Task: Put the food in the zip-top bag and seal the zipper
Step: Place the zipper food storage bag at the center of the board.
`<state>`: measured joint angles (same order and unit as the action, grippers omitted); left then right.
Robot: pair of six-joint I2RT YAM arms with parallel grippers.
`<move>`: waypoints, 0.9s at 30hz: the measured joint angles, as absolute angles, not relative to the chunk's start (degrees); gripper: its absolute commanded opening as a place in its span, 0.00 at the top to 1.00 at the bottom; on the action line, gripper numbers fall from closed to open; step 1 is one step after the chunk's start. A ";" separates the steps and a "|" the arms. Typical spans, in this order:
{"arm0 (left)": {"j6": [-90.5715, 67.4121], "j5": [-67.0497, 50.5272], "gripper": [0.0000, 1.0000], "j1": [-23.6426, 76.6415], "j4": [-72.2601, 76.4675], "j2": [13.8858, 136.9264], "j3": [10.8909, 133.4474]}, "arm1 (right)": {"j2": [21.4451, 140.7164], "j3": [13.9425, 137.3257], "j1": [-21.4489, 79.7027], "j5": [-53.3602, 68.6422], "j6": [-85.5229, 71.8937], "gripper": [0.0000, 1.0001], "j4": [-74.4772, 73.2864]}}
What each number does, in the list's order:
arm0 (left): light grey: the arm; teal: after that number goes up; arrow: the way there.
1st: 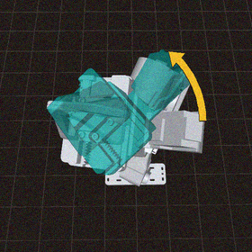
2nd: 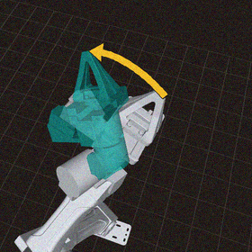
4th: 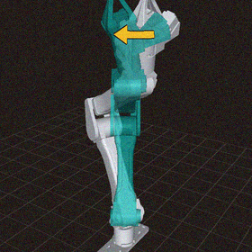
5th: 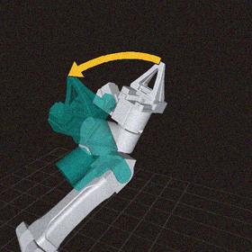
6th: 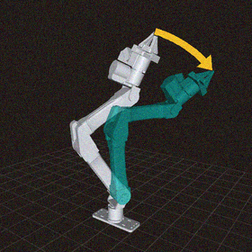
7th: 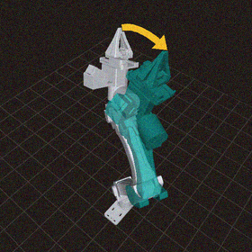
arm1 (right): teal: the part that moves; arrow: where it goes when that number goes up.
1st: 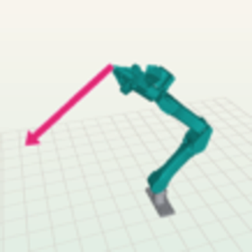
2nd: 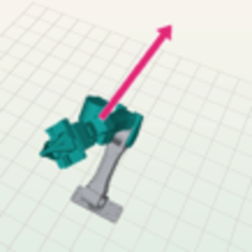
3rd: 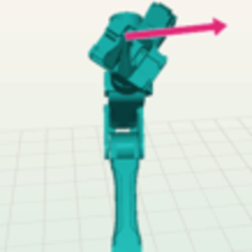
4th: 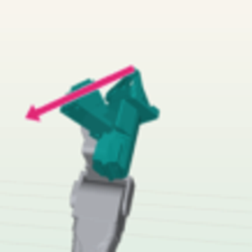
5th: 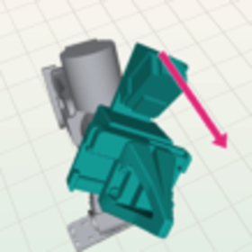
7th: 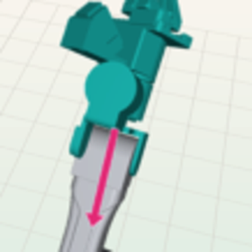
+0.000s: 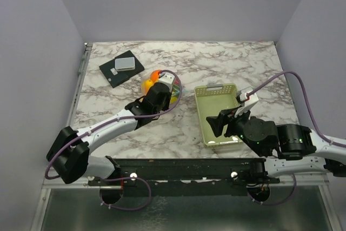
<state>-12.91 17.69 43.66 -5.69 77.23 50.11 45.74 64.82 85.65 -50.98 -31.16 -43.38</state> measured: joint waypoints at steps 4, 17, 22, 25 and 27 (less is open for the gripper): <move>-15.49 17.67 1.00 45.43 -5.63 73.14 46.52 | 47.29 64.20 85.65 -51.22 -32.71 0.32 -43.42; -22.90 15.97 0.88 47.13 -6.02 62.46 38.46 | 50.74 61.41 85.65 -51.62 -39.13 0.29 -43.90; -24.62 14.57 0.65 47.29 -6.09 60.42 37.98 | 53.71 61.39 85.65 -51.64 -40.91 0.27 -44.66; -25.28 14.09 0.48 47.35 -6.17 59.99 38.04 | 55.09 61.39 85.65 -51.66 -41.54 0.27 -45.08; -25.54 13.61 0.34 47.37 -6.79 60.01 38.26 | 55.77 61.39 85.30 -51.64 -41.87 0.26 -45.17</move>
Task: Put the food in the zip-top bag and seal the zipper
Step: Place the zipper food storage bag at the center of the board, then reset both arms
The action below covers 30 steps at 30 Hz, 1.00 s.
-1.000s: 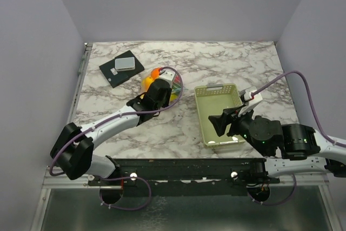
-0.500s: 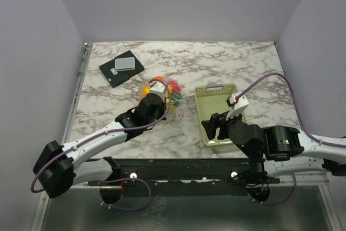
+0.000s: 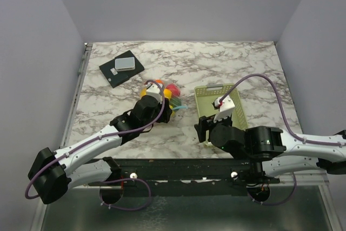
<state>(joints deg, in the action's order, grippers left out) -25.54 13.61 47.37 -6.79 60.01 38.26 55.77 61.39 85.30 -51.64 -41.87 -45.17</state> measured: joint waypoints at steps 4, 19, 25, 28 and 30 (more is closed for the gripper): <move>-25.76 12.60 0.03 47.37 -9.10 60.01 40.01 | 57.39 61.41 83.40 -51.35 -41.98 0.26 -45.17; -23.49 11.94 0.01 47.37 -20.08 58.52 51.94 | 62.89 61.65 65.28 -40.05 -38.94 0.20 -43.38; -21.10 12.88 0.01 47.37 -24.40 56.75 56.25 | 62.74 61.58 56.86 -34.52 -37.21 0.11 -42.17; -19.77 13.61 0.01 47.37 -26.37 55.61 57.65 | 62.04 61.54 53.69 -32.99 -36.53 0.05 -42.11; -19.00 14.20 0.01 47.37 -27.03 54.74 58.06 | 61.06 61.54 51.48 -31.75 -36.05 0.03 -42.11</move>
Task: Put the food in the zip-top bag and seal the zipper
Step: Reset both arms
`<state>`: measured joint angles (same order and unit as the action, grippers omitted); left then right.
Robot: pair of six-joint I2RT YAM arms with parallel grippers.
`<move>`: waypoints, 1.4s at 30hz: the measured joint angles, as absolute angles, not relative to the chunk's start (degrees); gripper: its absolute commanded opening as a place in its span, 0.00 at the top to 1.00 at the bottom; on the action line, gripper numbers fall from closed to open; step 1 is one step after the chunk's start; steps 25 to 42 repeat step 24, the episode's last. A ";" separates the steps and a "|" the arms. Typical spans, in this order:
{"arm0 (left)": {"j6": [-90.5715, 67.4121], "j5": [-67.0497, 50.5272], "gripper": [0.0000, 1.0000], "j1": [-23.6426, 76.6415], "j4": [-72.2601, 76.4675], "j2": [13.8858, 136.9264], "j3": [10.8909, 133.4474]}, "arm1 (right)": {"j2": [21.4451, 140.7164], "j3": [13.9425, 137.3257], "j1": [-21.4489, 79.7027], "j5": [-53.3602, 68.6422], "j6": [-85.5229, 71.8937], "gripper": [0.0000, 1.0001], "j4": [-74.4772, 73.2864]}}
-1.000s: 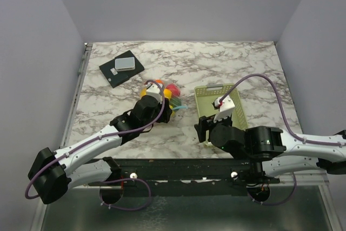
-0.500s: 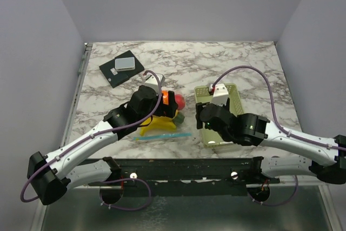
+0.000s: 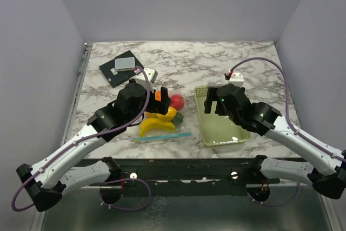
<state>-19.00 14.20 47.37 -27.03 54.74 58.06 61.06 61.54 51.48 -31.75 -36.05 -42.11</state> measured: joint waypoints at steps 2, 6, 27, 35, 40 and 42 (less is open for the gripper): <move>-18.28 15.05 0.01 47.37 -27.92 53.32 58.33 | 59.70 61.54 49.41 -30.61 -35.59 0.02 -42.09; -17.04 17.12 0.01 47.37 -29.26 50.06 58.37 | 56.75 61.49 44.49 -29.10 -34.44 0.00 -42.09; -15.75 26.30 0.01 47.37 -28.27 36.12 49.74 | 41.76 58.26 38.04 -28.73 -30.35 0.00 -41.80; -15.75 26.30 0.01 47.37 -28.27 36.12 49.74 | 41.76 58.26 38.04 -28.73 -30.35 0.00 -41.80; -15.75 26.30 0.01 47.37 -28.27 36.12 49.74 | 41.76 58.26 38.04 -28.73 -30.35 0.00 -41.80; -15.75 26.30 0.01 47.37 -28.27 36.12 49.74 | 41.76 58.26 38.04 -28.73 -30.35 0.00 -41.80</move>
